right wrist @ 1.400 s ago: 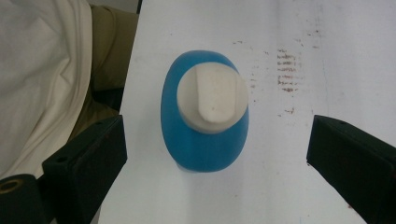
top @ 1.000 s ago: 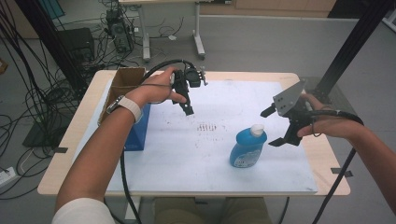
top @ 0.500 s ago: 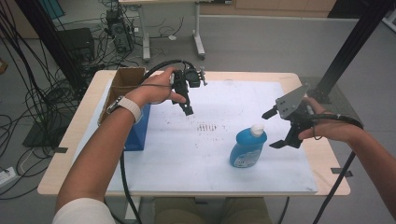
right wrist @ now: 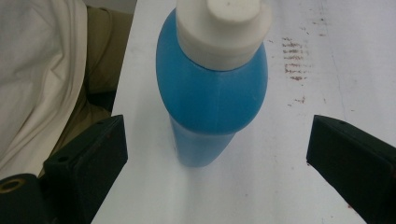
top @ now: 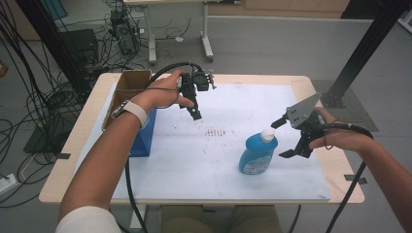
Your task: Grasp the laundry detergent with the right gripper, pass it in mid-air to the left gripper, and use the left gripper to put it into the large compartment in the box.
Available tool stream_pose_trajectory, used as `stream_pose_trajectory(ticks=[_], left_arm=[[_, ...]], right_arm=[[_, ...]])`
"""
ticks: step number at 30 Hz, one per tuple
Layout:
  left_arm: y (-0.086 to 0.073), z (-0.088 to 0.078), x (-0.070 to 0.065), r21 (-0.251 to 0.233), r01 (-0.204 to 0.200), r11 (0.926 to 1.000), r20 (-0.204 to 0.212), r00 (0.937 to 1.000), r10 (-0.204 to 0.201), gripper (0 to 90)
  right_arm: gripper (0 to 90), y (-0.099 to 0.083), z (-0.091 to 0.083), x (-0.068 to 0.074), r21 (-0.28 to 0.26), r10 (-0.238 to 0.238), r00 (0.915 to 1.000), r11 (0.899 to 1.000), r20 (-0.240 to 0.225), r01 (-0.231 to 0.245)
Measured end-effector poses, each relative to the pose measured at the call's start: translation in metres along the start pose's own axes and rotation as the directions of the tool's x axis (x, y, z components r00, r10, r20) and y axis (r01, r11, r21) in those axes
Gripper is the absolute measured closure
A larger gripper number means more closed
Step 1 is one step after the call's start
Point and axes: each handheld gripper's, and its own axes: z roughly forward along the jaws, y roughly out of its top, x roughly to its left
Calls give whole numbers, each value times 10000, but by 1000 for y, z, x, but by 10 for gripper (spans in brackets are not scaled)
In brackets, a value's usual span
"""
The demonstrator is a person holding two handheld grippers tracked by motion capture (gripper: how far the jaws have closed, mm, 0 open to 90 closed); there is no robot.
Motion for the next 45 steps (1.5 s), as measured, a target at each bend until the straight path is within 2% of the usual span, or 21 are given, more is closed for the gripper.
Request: stream_pose_trajectory(ticks=[23,31,45], left_arm=[[1,2,0,27,56,10000,3,10000,-56,85],[1,3,0,-2,89,10000,17,10000,-89,85],[0,3,1,72,90,9999,2,10000,-90,85]], right_arm=[[46,-12,14,-3,-448,66,9997,9990,-221,-76],[46,-15,18,-4,-793,114,9994,9968,-332,-140],[43,-18,27,-5,-953,96,9991,9954,-410,-135]])
